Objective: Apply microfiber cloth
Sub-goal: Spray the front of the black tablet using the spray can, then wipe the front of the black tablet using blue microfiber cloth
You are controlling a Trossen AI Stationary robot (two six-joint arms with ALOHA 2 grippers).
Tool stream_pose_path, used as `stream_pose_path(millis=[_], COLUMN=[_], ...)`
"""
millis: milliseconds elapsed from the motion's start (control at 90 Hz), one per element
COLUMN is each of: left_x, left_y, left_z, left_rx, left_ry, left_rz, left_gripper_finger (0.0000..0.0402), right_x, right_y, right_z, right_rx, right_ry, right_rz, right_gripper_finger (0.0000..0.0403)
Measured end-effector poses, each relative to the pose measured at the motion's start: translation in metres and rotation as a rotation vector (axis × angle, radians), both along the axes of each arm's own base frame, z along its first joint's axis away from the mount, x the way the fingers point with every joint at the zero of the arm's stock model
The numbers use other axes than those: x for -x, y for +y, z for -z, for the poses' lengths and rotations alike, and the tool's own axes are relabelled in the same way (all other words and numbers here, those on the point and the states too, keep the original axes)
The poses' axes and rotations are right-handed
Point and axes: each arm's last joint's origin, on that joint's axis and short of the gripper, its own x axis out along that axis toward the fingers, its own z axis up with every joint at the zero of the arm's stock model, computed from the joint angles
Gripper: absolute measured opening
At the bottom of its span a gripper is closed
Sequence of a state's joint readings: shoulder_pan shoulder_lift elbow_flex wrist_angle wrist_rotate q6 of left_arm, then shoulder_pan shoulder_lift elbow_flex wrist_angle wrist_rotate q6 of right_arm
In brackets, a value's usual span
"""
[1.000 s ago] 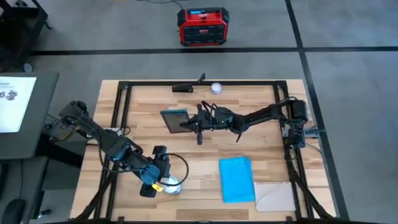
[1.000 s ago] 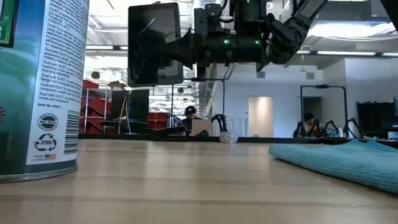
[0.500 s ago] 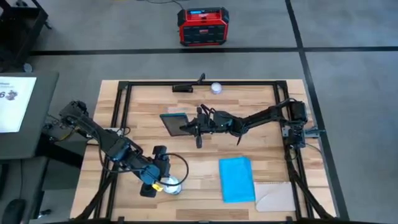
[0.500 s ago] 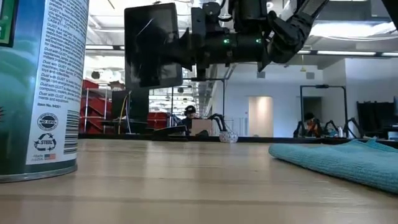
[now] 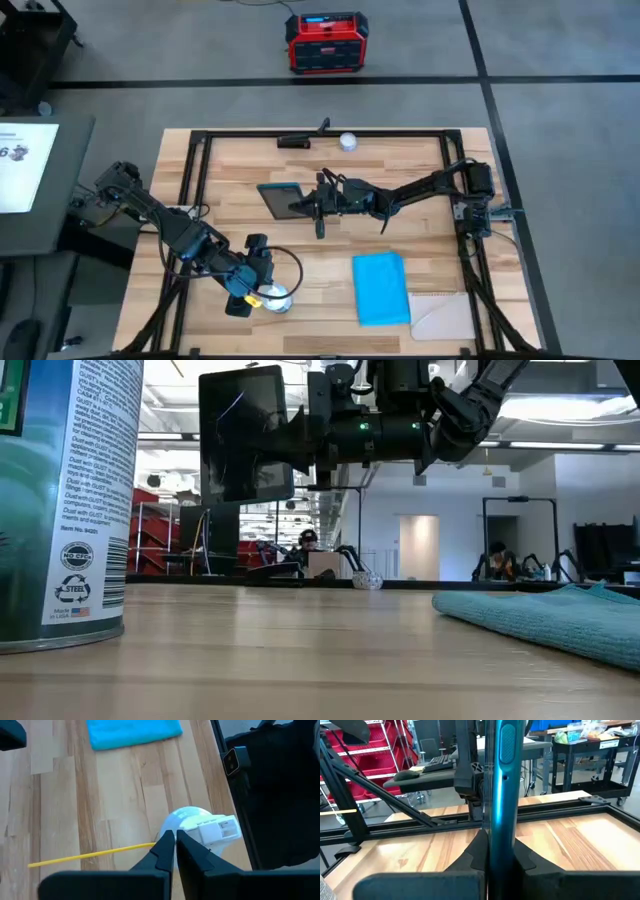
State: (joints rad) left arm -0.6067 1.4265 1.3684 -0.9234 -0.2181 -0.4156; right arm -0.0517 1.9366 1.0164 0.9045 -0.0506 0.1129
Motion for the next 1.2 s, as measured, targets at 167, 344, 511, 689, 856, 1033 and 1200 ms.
stream_pose_path(millis=[167,344,511,689,856,1033,1200], left_x=[-0.001,-0.002,-0.002,0.003,0.012,0.024,0.026], left_y=[0.000,-0.001,-0.001,0.002,0.012,0.024,0.036], left_z=[0.009,0.011,0.011,0.005,-0.007,-0.023,-0.033], left_rx=[-0.009,-0.001,-0.004,-0.024,-0.046,-0.063,-0.167], left_ry=[-0.003,-0.014,-0.014,-0.049,-0.109,-0.186,-0.273], left_rz=[-0.008,-0.006,-0.006,-0.011,-0.041,-0.055,-0.085], left_gripper_finger=[0.0000,0.0000,0.0000,0.0000,0.0000,0.0000,0.0000], right_x=[0.000,0.000,0.000,0.000,0.000,0.000,0.002], right_y=[0.000,0.000,0.000,0.000,-0.001,-0.004,-0.005], right_z=[0.001,0.001,0.001,0.000,0.000,-0.001,0.002], right_rx=[-0.003,-0.003,-0.002,-0.002,0.001,0.009,0.031], right_ry=[0.010,0.008,0.007,0.002,0.001,-0.004,0.003], right_rz=[0.000,0.001,0.001,-0.001,0.003,0.018,0.042], right_gripper_finger=[0.0009,0.0009,0.0009,0.0009,0.0009,0.0009,0.0009])
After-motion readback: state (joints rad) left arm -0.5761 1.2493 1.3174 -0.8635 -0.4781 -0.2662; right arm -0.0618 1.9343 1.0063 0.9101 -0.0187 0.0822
